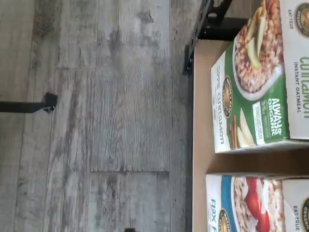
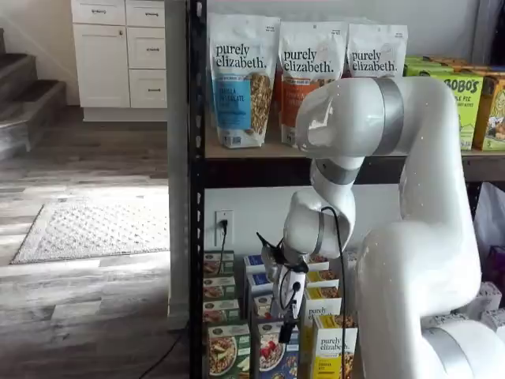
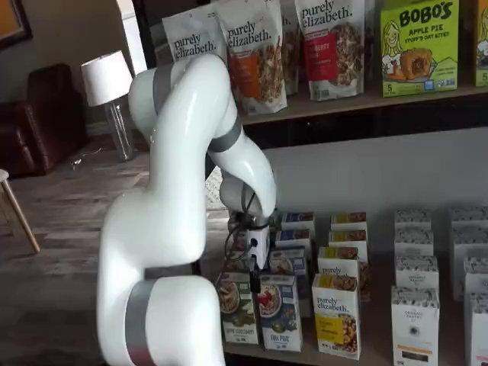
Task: Pick up the blue and white box that is on the bottom shelf, the second box from the left
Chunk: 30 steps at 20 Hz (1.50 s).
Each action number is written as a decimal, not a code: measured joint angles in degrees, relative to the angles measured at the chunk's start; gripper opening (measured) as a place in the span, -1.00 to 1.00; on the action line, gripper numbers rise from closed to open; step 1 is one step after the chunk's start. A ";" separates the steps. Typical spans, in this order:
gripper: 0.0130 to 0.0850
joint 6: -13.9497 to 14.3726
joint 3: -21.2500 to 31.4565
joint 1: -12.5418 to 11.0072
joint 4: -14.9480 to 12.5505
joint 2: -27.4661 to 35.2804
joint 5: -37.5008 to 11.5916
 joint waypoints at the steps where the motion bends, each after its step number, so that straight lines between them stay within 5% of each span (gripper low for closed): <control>1: 1.00 0.53 -0.27 0.00 -0.55 0.20 0.03; 5: 1.00 1.68 -3.37 -0.05 -1.84 2.55 0.39; 13: 1.00 -2.54 -5.99 0.44 3.18 6.27 -5.47; 24: 1.00 -2.07 -12.62 -0.45 1.68 12.66 -5.87; 30: 1.00 0.26 -15.72 -0.94 -1.49 15.48 -5.84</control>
